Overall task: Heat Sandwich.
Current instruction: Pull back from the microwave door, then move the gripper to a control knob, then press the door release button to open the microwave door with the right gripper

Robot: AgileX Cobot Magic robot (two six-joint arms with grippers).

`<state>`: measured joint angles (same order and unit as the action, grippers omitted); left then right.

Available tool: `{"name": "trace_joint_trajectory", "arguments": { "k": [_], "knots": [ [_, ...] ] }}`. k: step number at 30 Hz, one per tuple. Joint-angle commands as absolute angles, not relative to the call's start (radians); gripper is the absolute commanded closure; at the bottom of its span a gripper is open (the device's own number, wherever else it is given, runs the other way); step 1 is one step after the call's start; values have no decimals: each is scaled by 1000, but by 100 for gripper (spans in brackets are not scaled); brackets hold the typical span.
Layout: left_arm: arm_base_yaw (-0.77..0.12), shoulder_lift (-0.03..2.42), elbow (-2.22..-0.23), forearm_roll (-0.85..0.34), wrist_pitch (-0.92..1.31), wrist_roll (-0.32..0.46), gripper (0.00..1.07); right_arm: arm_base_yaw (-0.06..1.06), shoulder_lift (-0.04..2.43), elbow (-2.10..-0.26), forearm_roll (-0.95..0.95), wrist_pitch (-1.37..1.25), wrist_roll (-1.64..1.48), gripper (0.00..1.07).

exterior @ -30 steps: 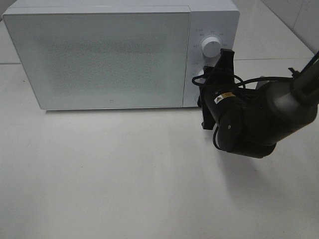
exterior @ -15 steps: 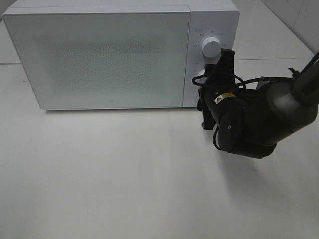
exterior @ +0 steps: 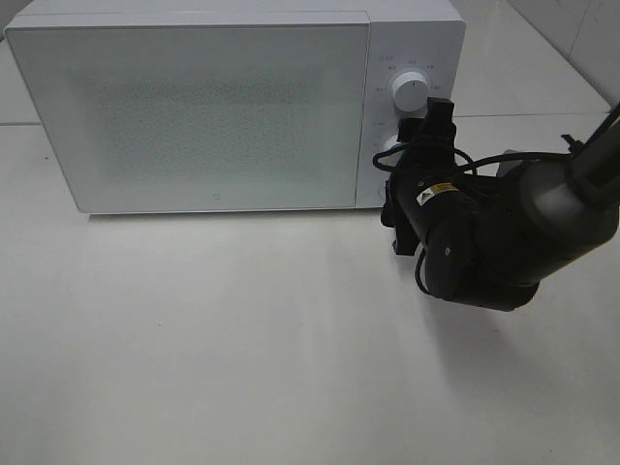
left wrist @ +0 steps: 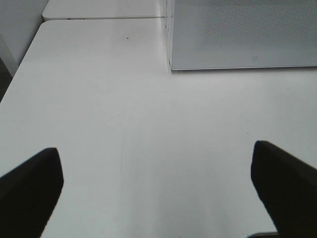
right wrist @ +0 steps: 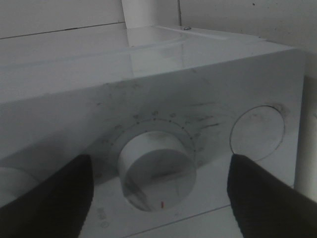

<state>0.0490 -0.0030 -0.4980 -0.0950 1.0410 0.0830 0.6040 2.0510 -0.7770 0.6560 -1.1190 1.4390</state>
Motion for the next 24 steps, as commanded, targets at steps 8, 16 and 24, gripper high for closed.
{"name": "trace_joint_trajectory", "arguments": {
  "k": [8, 16, 24],
  "knots": [
    [50, -30, -495, -95, 1038, 75, 9, 595, 2008, -737, 513, -1188, 1424, 32],
    [50, -30, -495, -94, 1038, 75, 9, 595, 1925, -611, 457, -1131, 1424, 32],
    [50, -30, -495, -94, 1038, 75, 9, 592, 1813, -530, 362, -1010, 1335, 32]
  ]
}}
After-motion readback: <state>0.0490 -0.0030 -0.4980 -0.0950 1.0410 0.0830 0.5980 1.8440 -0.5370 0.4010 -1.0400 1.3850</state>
